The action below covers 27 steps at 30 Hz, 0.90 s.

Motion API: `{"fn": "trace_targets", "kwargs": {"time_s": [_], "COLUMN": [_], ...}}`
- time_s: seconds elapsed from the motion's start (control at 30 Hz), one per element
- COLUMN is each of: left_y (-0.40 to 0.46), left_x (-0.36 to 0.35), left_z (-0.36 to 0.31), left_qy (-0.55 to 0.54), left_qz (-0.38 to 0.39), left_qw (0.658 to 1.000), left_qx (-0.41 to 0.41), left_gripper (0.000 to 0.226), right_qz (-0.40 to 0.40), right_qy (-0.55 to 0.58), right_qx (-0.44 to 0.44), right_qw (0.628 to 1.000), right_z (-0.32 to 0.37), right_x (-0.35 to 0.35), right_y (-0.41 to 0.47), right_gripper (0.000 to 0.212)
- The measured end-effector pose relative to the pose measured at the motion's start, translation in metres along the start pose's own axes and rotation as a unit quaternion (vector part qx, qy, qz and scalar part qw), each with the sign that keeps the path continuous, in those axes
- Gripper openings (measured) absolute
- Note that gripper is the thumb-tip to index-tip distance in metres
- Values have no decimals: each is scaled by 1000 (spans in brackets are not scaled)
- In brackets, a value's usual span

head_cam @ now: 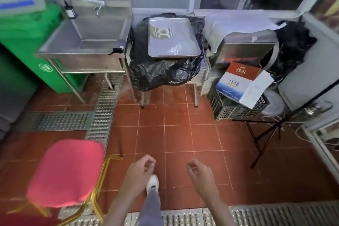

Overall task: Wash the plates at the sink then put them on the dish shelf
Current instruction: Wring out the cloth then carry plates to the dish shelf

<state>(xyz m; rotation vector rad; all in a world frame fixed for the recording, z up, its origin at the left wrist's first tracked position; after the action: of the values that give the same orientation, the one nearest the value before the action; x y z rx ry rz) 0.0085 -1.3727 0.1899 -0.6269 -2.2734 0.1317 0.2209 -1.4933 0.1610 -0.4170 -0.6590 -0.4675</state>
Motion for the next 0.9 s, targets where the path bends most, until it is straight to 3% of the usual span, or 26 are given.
{"fn": "trace_targets", "kwargs": {"time_s": [0.23,0.47,0.63,0.8,0.9], "left_y": [138,261,332,403,454], "left_x": [43,85,86,80,77], "left_z": [-30,-41,-58,-81,-94], "left_qy": [32,33,57,82,90], "left_qz": [7,-12,3,19,26], "left_qw": [999,999,997,995,995], "left_qx": [-39,-39,-56,-52,-44], "left_gripper": [13,12,12,12,12], "right_qz": [-16,-35,-61,-48,-39], "right_qy": [-34,-42,-45,-37,-40], "right_qx": [7,-2,-24,-43,-29], "right_qw": [999,999,997,997,998], "right_z": [56,106,116,115,124], "right_x": [3,6,16,19,22], "right_y": [126,235,307,381,438], "right_gripper": [9,11,15,5,14]}}
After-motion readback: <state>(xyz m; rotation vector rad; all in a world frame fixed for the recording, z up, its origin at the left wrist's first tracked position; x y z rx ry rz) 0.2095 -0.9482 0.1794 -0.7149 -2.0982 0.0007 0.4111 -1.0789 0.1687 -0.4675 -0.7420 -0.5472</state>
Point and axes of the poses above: each hand's wrist, its own y-axis towards the middle knuckle, its own x-axis out of the back of the hand, z = x × y, the point moved 7 cm from there along y, towards the middle knuckle, and after that the axes turned 6 degrees about -z, right-handed, at the moved point
